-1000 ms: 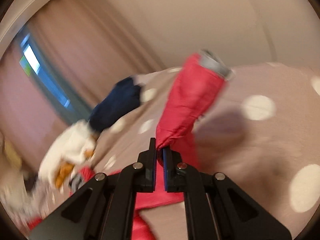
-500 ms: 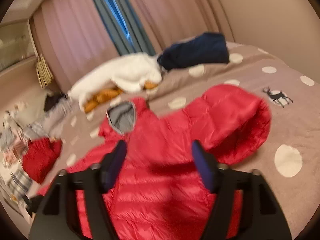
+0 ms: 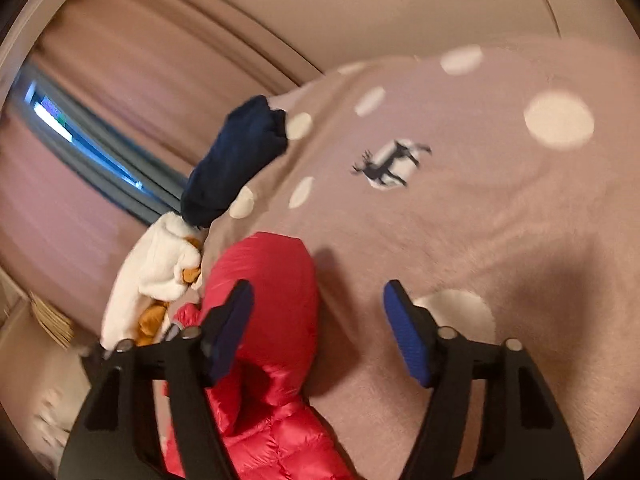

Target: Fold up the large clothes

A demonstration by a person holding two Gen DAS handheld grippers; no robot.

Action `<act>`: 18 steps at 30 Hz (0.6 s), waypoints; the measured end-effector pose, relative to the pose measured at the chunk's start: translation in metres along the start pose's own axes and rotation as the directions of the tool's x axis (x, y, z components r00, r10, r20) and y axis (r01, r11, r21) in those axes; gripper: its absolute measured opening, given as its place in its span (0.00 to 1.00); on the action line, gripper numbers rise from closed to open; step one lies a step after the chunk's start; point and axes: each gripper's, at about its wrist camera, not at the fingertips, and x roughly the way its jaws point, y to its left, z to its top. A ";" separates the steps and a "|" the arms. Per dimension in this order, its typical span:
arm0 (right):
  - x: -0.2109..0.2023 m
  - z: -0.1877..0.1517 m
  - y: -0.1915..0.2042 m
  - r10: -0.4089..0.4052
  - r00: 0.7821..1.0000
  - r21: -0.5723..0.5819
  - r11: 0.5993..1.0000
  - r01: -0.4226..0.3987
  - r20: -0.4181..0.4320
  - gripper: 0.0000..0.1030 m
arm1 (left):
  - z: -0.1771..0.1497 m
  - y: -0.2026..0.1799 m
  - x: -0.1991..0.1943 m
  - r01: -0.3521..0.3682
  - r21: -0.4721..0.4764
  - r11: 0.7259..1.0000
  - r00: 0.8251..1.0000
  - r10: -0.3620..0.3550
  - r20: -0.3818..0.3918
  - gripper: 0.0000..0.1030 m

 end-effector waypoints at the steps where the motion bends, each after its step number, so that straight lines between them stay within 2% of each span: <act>1: 0.003 0.000 0.001 0.023 1.000 0.021 1.000 -0.023 -0.010 0.64 | 0.000 0.000 0.000 -0.001 0.002 1.000 1.000 0.001 0.001 0.13; 4: 0.018 -0.008 0.010 0.142 0.987 0.038 0.989 -0.139 -0.075 0.60 | 0.000 -0.001 0.001 -0.002 0.008 1.000 1.000 0.002 0.003 0.13; 6: 0.028 -0.019 0.030 0.176 0.974 -0.022 0.983 -0.181 -0.140 0.57 | 0.001 0.000 0.001 0.000 0.010 1.000 1.000 0.000 0.004 0.13; 7: 0.035 -0.027 0.042 0.170 0.968 -0.074 0.980 -0.187 -0.184 0.55 | 0.001 0.000 0.001 -0.001 0.010 1.000 1.000 0.001 0.004 0.13; 9: 0.045 -0.048 0.068 0.109 0.954 -0.230 0.957 -0.177 -0.279 0.55 | 0.001 0.000 0.001 -0.002 0.014 1.000 1.000 0.002 0.005 0.13; 10: 0.049 -0.061 0.082 0.062 0.948 -0.323 0.932 -0.167 -0.311 0.56 | 0.001 0.000 0.001 -0.002 0.015 1.000 1.000 0.002 0.006 0.13; 11: 0.053 -0.077 0.097 0.006 0.939 -0.429 0.888 -0.162 -0.343 0.56 | 0.001 0.000 0.001 -0.001 0.015 1.000 1.000 0.001 0.006 0.13; 13: 0.058 -0.100 0.117 -0.055 0.921 -0.546 0.818 -0.180 -0.386 0.56 | 0.000 -0.001 0.001 0.000 0.015 1.000 1.000 0.000 0.006 0.13; 14: 0.059 -0.106 0.123 -0.050 0.907 -0.557 0.803 -0.212 -0.418 0.55 | 0.001 -0.001 0.001 0.000 0.015 1.000 1.000 0.000 0.006 0.13; 16: 0.059 -0.105 0.126 -0.007 0.894 -0.520 0.815 -0.254 -0.447 0.55 | 0.000 0.000 0.001 -0.001 0.016 1.000 1.000 0.001 0.006 0.13; 18: 0.049 -0.093 0.126 0.044 0.910 -0.490 0.831 -0.262 -0.411 0.55 | 0.000 0.000 0.001 -0.001 0.015 1.000 1.000 0.001 0.006 0.13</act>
